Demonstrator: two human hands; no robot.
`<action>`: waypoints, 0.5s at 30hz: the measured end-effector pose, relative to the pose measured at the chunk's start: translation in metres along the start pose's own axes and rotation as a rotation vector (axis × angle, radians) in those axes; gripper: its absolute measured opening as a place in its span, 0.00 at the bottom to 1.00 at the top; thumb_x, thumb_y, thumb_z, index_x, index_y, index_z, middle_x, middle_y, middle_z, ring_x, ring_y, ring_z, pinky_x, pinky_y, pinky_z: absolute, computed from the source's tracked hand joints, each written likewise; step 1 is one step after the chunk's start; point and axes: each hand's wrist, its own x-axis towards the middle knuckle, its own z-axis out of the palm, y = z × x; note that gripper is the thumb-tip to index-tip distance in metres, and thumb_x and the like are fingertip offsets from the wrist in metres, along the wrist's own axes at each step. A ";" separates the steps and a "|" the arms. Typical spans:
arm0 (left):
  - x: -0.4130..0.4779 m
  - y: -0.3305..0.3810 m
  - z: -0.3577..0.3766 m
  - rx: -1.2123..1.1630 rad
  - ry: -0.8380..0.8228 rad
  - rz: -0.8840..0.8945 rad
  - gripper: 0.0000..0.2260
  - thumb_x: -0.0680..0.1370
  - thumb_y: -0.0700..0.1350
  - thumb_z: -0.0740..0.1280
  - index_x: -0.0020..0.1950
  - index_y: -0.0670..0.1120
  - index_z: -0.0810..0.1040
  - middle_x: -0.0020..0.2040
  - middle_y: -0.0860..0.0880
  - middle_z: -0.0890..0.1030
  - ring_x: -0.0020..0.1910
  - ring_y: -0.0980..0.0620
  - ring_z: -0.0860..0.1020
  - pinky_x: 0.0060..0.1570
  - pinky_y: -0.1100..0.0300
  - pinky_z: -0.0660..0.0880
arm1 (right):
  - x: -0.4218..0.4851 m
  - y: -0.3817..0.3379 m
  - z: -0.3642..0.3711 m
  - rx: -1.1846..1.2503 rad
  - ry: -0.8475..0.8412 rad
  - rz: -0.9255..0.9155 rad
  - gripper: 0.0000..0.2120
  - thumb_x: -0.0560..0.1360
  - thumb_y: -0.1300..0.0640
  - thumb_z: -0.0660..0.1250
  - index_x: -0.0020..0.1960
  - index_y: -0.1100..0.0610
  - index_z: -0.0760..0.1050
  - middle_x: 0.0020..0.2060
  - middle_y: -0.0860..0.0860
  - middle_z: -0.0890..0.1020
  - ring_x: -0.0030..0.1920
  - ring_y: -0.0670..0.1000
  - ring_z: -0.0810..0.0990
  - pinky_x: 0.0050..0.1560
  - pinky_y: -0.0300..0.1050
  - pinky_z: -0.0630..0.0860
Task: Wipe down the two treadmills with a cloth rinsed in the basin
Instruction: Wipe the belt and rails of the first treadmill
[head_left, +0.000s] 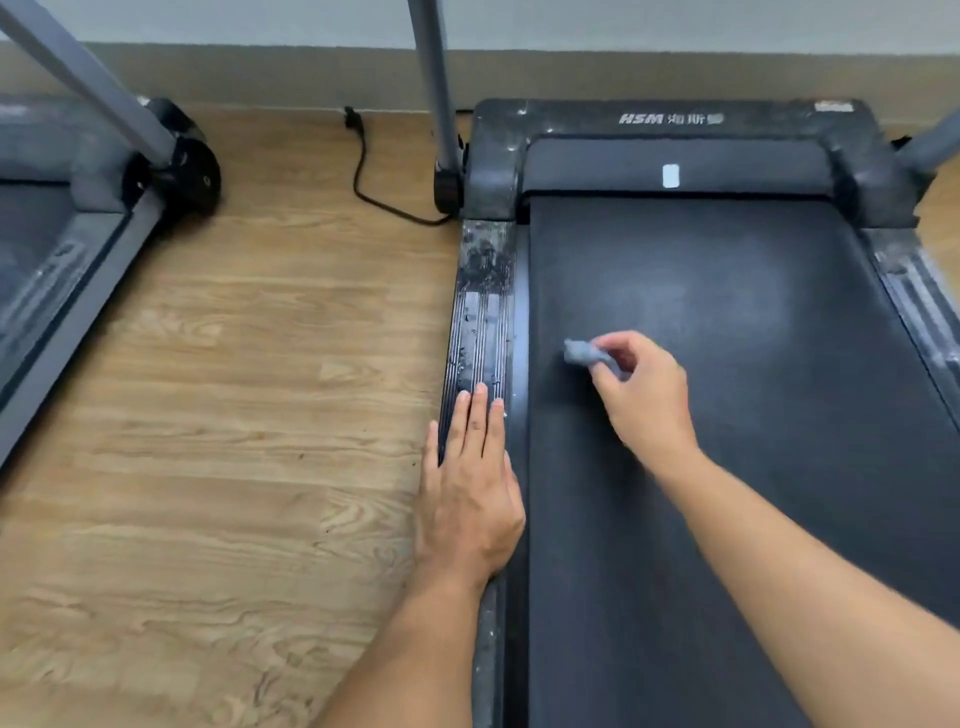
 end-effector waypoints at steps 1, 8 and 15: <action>-0.001 0.000 0.000 -0.001 -0.006 0.000 0.28 0.84 0.48 0.52 0.86 0.47 0.59 0.87 0.51 0.53 0.86 0.52 0.49 0.81 0.42 0.57 | 0.037 -0.012 0.014 0.101 0.021 0.085 0.11 0.76 0.63 0.70 0.49 0.46 0.80 0.46 0.43 0.85 0.48 0.45 0.82 0.50 0.37 0.78; 0.001 0.001 -0.001 -0.033 -0.038 -0.013 0.29 0.83 0.47 0.52 0.86 0.47 0.58 0.87 0.51 0.51 0.86 0.52 0.47 0.81 0.41 0.58 | 0.196 -0.069 0.082 0.281 0.115 0.232 0.13 0.76 0.68 0.65 0.48 0.49 0.75 0.45 0.48 0.81 0.38 0.45 0.76 0.31 0.33 0.72; 0.002 0.000 -0.006 -0.060 -0.060 -0.023 0.30 0.82 0.47 0.56 0.85 0.46 0.60 0.87 0.50 0.52 0.86 0.51 0.50 0.79 0.40 0.63 | 0.235 -0.052 0.095 -0.129 -0.036 0.162 0.10 0.78 0.62 0.69 0.56 0.54 0.85 0.55 0.53 0.86 0.53 0.50 0.83 0.50 0.37 0.75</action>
